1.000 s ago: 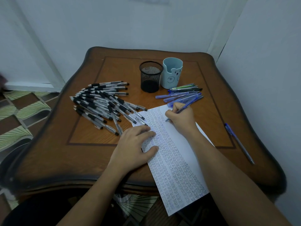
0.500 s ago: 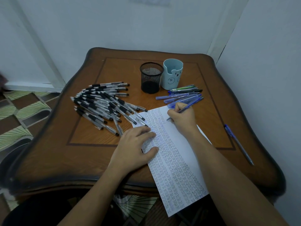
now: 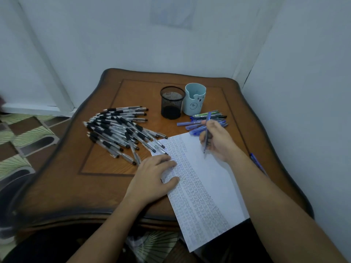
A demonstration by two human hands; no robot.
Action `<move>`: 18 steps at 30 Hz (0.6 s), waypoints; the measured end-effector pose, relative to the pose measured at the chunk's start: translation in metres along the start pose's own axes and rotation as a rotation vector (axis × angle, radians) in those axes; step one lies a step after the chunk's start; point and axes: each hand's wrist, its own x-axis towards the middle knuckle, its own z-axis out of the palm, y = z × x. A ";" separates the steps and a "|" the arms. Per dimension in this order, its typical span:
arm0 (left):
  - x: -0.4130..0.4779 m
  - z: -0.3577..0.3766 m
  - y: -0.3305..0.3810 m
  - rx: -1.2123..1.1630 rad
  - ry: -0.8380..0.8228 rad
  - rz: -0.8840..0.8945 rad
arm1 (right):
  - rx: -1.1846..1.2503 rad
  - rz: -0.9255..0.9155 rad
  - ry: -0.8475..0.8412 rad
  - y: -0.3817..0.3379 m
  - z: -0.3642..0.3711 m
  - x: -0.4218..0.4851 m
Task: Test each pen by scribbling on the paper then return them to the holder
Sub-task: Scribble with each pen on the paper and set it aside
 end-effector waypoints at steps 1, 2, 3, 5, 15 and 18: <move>0.000 0.000 0.001 0.000 0.003 0.003 | 0.019 -0.004 -0.027 -0.001 -0.003 -0.004; 0.000 -0.001 0.001 0.000 0.006 0.005 | 0.031 -0.017 -0.045 0.000 -0.007 -0.007; -0.001 -0.001 0.002 0.003 0.007 0.006 | 0.021 -0.037 -0.051 0.001 -0.011 -0.011; -0.001 -0.001 0.001 0.009 0.003 0.005 | -0.020 -0.082 -0.027 0.003 -0.019 -0.017; 0.001 -0.001 0.000 0.006 -0.010 0.010 | -0.769 -0.127 0.418 -0.002 -0.120 -0.057; 0.002 0.000 -0.001 0.009 -0.007 0.018 | -0.873 -0.021 0.429 0.006 -0.143 -0.069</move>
